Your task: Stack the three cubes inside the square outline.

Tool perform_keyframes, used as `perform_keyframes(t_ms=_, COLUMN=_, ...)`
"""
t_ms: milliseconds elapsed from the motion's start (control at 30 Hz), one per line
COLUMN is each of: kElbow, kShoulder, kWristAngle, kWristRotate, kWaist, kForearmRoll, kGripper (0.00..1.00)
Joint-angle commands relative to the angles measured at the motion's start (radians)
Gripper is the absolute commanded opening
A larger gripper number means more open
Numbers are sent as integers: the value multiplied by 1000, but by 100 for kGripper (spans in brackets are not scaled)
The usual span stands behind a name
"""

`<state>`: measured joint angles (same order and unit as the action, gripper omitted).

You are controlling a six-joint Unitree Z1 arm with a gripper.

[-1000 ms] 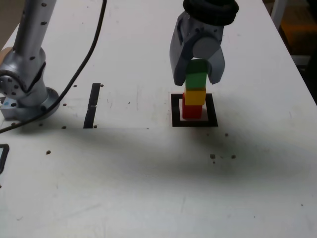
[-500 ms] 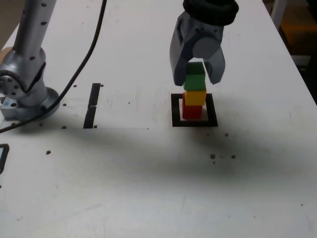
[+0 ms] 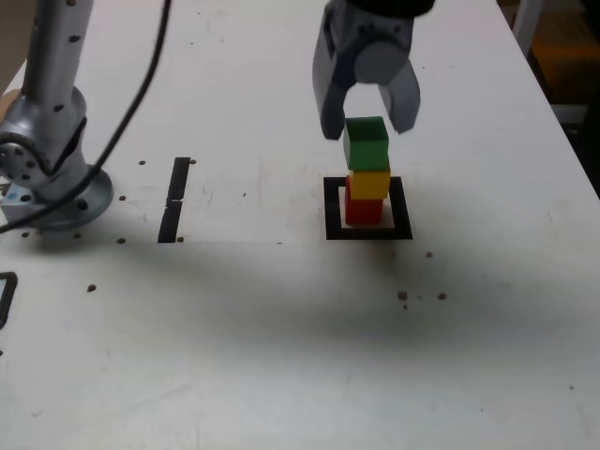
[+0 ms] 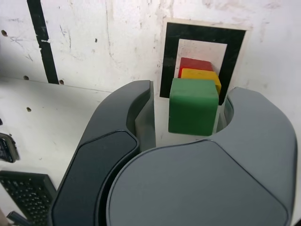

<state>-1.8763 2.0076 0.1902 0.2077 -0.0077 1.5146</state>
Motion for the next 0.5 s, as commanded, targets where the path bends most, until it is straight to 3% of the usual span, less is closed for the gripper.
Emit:
perform_keyframes(t_ms=0, kElbow=-9, kShoulder=-37, kWristAngle=-14, kWristRotate=5, kWaist=0, kForearmRoll=5, kGripper=64)
perform_keyframes(t_ms=267, kElbow=49, kShoulder=-198, kWristAngle=-84, kWristRotate=37, kWaist=0, kForearmRoll=82, kGripper=64)
perform_keyframes(t_ms=467, kElbow=219, kShoulder=-323, kWristAngle=-92, kWristRotate=81, kWaist=1, kForearmRoll=92, kGripper=64)
